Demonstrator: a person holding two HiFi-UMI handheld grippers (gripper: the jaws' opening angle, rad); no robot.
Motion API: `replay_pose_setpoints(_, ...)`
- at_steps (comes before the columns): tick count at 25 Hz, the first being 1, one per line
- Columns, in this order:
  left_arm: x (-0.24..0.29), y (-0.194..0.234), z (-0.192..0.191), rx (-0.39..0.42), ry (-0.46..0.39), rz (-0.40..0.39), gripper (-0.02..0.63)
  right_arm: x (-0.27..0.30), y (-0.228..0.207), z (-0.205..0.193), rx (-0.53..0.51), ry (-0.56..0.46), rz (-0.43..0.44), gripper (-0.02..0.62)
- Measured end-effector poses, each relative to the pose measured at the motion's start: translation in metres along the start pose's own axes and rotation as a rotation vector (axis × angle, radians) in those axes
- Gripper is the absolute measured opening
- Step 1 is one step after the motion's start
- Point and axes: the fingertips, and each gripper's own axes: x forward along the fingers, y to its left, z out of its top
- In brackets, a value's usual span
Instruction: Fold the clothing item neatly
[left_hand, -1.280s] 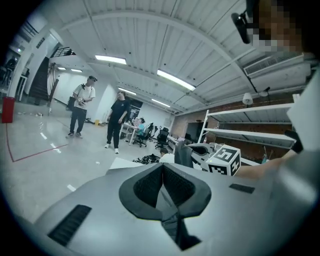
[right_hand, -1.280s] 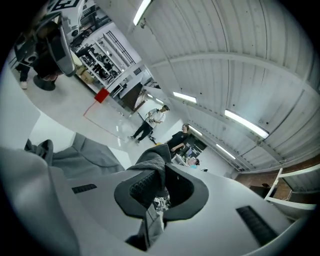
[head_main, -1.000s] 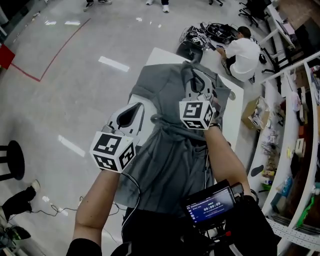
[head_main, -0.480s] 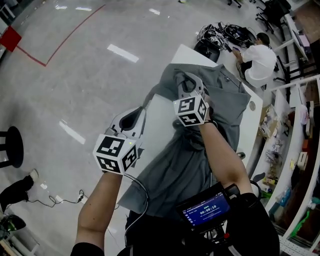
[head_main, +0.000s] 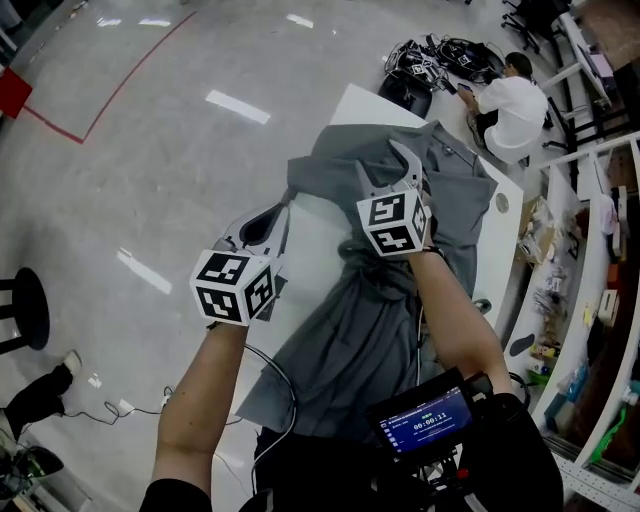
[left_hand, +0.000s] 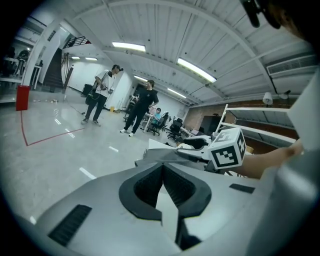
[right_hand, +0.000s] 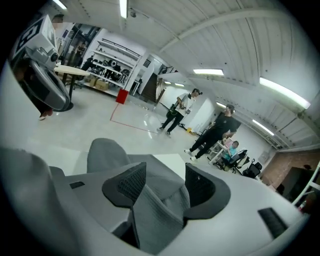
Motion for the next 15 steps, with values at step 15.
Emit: replay_pose_setpoints(15,0.018,-0.005,-0.017,0.023,0.045,0.006,-0.005,0.036,-0.045,-0.106,0.154,0.253,-0.042,0.225)
